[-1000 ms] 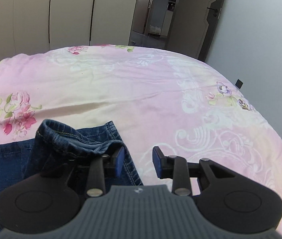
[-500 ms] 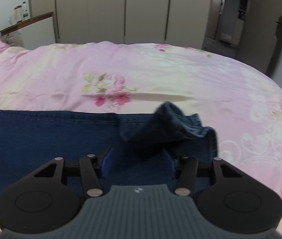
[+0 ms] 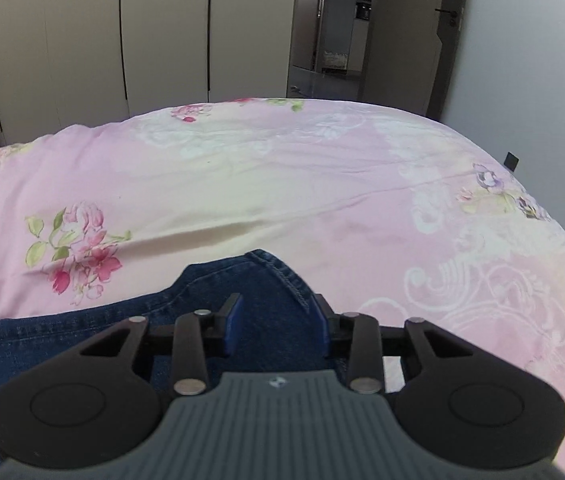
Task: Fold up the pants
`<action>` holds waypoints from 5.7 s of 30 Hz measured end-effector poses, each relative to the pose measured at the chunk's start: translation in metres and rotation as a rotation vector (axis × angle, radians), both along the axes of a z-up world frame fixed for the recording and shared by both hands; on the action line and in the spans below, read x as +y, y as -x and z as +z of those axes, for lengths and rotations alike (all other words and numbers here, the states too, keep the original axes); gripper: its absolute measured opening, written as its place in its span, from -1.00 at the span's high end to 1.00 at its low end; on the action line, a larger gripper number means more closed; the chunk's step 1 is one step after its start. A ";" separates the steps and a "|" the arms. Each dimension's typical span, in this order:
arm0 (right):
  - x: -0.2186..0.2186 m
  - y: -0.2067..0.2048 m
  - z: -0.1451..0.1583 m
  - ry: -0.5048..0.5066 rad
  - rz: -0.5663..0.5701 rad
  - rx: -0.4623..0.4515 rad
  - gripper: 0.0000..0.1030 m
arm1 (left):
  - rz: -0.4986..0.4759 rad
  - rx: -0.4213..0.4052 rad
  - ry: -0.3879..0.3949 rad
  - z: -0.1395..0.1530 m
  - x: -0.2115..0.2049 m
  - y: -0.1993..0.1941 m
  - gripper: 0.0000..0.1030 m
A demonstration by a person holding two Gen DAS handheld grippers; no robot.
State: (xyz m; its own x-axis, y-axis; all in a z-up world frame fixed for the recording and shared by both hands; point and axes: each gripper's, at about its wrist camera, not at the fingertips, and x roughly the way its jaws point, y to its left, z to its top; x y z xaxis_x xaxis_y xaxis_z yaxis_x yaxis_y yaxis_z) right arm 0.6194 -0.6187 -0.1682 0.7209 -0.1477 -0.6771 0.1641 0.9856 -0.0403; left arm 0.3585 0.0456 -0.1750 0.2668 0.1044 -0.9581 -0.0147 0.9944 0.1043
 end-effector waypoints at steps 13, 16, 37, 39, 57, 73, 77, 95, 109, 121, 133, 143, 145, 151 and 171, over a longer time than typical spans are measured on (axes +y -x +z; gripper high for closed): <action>-0.075 0.066 -0.034 -0.515 -0.228 0.032 0.27 | 0.017 -0.021 -0.025 0.003 -0.004 0.008 0.36; -0.083 0.065 -0.053 -0.606 -0.288 0.025 0.26 | 0.020 -0.015 -0.028 0.002 -0.005 0.006 0.36; -0.085 0.106 -0.039 -0.465 -0.372 -0.005 0.46 | 0.058 -0.081 0.003 0.025 0.005 0.021 0.35; -0.083 0.117 -0.032 -0.481 -0.334 -0.006 0.44 | 0.064 -0.155 0.045 0.039 0.005 0.039 0.30; -0.040 0.141 -0.028 -0.545 -0.219 0.028 0.32 | 0.358 -0.354 0.126 0.000 0.001 0.119 -0.10; -0.100 0.119 -0.083 -0.877 -0.478 -0.105 0.23 | 0.365 -0.350 0.127 0.002 0.004 0.113 0.71; -0.096 0.104 -0.091 -0.895 -0.477 -0.139 0.26 | 0.364 -0.330 0.120 0.003 0.004 0.109 0.74; -0.085 0.174 0.067 -0.627 -0.430 -0.198 1.00 | 0.267 -0.341 0.099 0.060 0.000 0.148 0.80; -0.146 0.410 0.087 -0.585 -0.629 -0.155 1.00 | 0.126 -0.205 0.250 0.024 -0.004 0.225 0.80; -0.057 0.405 0.190 -0.500 -0.392 -0.237 1.00 | -0.014 -0.121 0.263 0.036 0.007 0.248 0.34; 0.177 0.352 0.260 -0.483 0.038 -0.205 0.99 | -0.016 -0.362 0.306 0.104 0.063 0.244 0.31; 0.393 0.312 0.196 -0.488 0.309 0.030 0.99 | 0.053 -0.424 0.385 0.093 0.112 0.217 0.31; 0.433 0.318 0.174 -0.452 0.368 0.070 0.99 | 0.069 -0.412 0.390 0.084 0.119 0.215 0.31; 0.510 0.355 0.112 -0.332 0.520 0.174 0.99 | 0.117 -0.371 0.407 0.065 0.137 0.209 0.31; 0.559 0.423 0.005 -0.156 0.791 0.367 0.30 | 0.078 -0.346 0.609 0.054 0.125 0.208 0.25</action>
